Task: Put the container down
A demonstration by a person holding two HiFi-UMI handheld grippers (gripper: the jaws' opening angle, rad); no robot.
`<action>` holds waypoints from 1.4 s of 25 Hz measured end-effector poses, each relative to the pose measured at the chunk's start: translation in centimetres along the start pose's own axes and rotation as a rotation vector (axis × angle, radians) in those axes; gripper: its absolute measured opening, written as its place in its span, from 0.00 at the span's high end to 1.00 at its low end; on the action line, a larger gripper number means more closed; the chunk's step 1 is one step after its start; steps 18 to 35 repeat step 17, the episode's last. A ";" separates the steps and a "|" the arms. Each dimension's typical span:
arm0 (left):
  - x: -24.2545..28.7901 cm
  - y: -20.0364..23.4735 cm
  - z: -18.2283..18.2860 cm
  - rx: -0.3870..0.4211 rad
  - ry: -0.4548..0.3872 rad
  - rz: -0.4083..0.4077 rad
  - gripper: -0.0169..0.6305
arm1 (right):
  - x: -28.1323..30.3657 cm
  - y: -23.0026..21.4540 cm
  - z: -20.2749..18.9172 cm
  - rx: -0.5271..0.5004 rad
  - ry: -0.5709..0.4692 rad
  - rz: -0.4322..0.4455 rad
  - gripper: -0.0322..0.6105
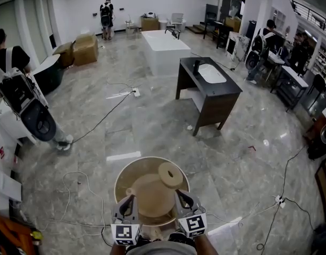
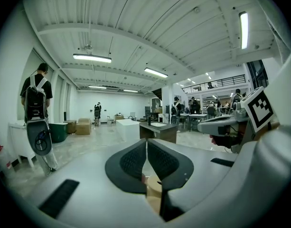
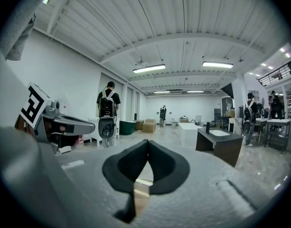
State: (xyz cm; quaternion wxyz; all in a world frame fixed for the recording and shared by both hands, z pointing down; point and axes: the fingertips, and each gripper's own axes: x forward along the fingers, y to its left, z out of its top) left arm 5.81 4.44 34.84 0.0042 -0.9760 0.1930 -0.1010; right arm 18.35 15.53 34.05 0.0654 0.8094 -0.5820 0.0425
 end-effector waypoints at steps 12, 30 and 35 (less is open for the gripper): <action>0.2 0.2 0.0 0.000 -0.004 -0.014 0.93 | 0.7 0.7 0.1 -0.002 -0.004 0.010 0.95; 0.5 0.4 -0.4 0.009 -0.002 -0.018 0.93 | 1.1 0.6 0.0 0.000 -0.004 0.010 0.95; 0.5 0.4 -0.4 0.009 -0.002 -0.018 0.93 | 1.1 0.6 0.0 0.000 -0.004 0.010 0.95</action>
